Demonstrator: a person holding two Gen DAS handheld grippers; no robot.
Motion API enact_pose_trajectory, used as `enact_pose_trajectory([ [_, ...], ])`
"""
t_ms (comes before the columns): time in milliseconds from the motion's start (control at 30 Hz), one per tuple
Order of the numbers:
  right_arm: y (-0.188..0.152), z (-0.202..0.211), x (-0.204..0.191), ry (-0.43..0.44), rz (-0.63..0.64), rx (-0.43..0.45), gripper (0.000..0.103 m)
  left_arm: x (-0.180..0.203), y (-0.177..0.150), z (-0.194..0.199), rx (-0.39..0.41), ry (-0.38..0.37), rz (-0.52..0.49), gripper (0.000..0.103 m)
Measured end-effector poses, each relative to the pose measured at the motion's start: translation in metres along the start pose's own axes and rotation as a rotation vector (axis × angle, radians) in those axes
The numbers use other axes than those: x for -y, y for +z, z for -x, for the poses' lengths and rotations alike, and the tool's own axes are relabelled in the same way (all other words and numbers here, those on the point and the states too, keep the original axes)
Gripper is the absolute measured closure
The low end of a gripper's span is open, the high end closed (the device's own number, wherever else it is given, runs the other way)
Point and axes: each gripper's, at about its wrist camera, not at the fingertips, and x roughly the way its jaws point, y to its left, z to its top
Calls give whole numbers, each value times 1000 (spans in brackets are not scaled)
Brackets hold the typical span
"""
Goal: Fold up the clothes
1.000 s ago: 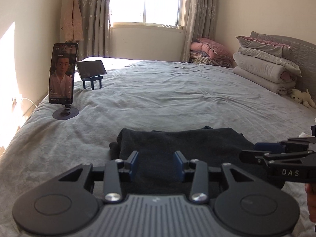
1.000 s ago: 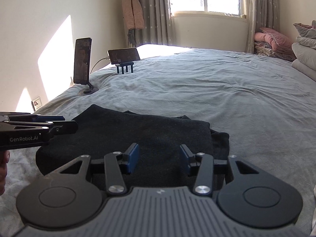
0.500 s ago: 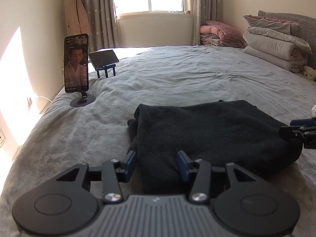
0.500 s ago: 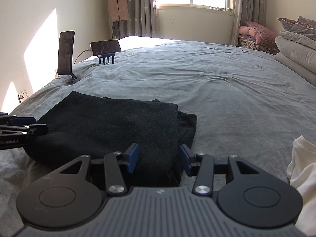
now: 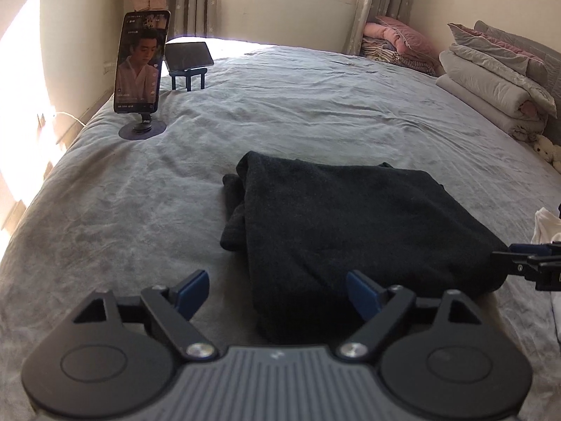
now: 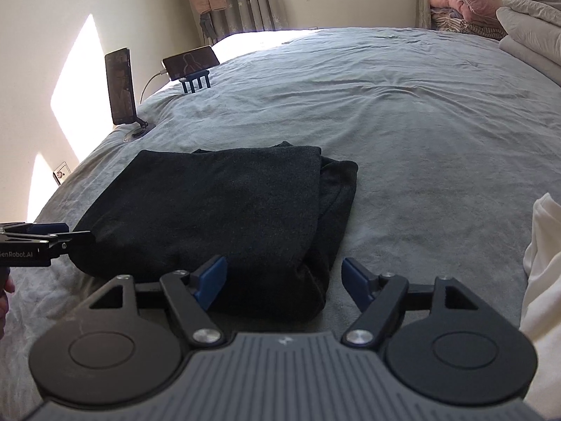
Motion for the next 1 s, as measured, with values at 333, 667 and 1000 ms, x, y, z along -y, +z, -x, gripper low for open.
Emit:
enact_pose_trajectory([
  [333, 14, -35, 39, 115, -236, -100, 22, -49, 12, -48, -109, -200, 286, 13],
  [667, 29, -75, 23, 95, -119, -116, 21, -41, 26, -78, -85, -219, 231, 13],
  [1000, 31, -85, 23, 153, -104, -90, 41, -43, 20, -90, 14, -266, 268, 51],
])
